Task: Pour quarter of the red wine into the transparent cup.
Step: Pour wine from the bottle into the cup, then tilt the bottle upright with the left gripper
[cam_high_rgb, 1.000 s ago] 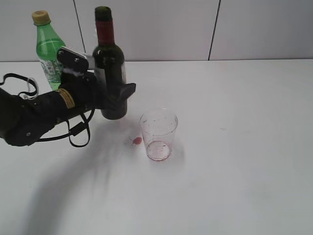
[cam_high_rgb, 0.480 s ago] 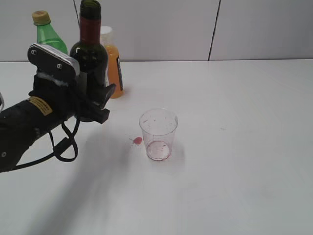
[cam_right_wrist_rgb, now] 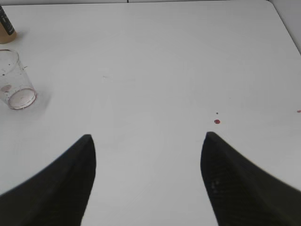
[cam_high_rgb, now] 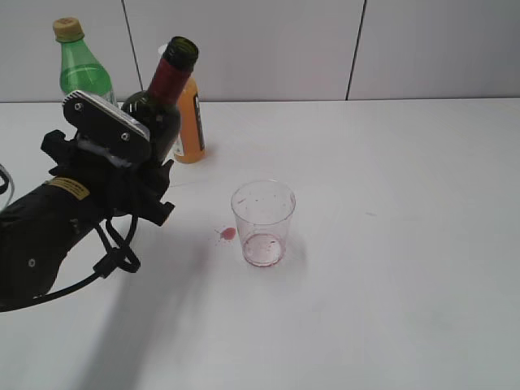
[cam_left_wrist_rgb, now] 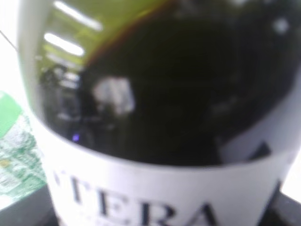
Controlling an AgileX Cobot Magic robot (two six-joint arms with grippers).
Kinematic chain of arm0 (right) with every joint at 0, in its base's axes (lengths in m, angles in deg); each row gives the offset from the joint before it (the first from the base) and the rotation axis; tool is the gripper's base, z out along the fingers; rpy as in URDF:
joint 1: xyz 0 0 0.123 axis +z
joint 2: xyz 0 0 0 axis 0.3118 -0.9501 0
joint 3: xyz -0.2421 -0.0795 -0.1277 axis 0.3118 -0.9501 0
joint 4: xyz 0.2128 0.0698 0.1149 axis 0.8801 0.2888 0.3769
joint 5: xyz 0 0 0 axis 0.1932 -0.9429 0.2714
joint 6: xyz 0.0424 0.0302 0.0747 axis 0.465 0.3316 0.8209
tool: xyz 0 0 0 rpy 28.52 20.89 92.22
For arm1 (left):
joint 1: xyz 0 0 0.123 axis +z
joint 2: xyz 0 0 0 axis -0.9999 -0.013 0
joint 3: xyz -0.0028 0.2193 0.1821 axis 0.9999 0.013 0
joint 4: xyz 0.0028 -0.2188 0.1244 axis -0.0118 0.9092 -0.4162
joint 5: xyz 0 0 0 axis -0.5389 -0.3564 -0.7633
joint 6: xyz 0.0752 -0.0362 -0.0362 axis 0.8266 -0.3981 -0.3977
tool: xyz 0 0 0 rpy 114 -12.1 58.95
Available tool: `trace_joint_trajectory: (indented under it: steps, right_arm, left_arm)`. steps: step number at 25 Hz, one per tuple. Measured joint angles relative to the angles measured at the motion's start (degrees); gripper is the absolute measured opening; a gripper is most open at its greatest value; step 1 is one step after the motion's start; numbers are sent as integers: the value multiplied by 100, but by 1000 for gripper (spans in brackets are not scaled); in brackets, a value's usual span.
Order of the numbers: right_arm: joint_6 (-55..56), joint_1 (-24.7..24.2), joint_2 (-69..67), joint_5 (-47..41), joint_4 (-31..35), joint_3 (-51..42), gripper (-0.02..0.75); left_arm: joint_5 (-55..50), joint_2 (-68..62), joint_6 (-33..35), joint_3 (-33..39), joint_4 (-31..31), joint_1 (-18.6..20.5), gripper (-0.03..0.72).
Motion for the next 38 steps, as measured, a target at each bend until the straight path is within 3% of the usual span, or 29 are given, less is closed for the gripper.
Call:
trace_joint_trajectory:
  steps: [8,14,38]
  right_arm:
    - [0,0,0,0,5,0,561]
    - [0,0,0,0,5,0,561]
    - [0,0,0,0,11,0,561]
  left_arm:
    - [107,0,1667,0,1638,-354,552]
    - [340,7,2659,0,2190,-744,552]
    - [950,-381,5257,-286,2662,-843,552]
